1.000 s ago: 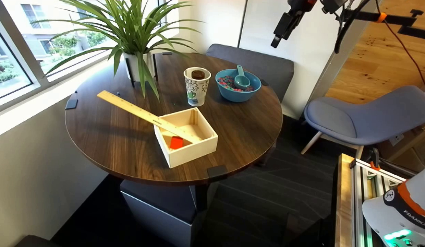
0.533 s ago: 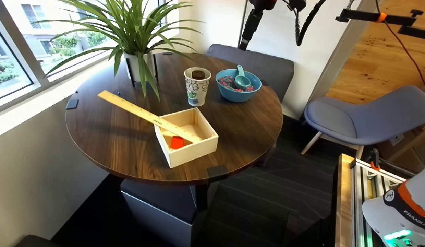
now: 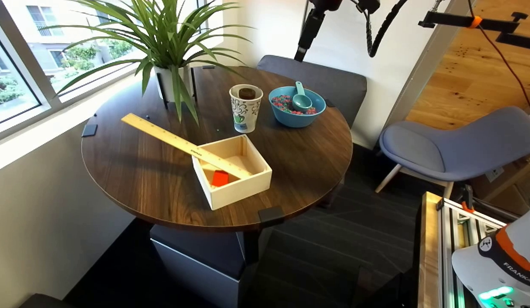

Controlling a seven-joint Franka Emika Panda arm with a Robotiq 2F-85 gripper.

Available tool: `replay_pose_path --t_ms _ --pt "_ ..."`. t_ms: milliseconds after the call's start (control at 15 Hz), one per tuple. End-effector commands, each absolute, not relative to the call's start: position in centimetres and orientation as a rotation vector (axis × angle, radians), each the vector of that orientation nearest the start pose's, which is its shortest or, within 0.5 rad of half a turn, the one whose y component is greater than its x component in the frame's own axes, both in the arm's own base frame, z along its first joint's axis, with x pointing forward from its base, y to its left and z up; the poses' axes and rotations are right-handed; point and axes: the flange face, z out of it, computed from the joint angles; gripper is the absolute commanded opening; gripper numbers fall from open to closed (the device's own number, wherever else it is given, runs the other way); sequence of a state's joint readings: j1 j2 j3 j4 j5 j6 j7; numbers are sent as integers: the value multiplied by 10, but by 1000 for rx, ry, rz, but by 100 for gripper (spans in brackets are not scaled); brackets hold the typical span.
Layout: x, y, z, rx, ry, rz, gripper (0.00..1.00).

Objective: Remove the ruler from the wooden box and put it on the table

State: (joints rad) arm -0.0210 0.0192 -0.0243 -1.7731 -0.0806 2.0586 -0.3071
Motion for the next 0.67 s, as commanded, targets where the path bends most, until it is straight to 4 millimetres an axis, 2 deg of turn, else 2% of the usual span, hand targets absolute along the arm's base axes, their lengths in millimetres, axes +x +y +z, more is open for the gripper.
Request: replay_pose_path --t_ms 0,133,267,400,600 --pt "596 44 559 -3066 -660 -465 100" --pt "597 94 553 -2981 -774 -448 100" --pt "604 128 539 -2905 -833 -452 100" --pt "614 147 522 -2843 -856 -457 100" --pt "632 155 491 -2731 -894 -433 100"
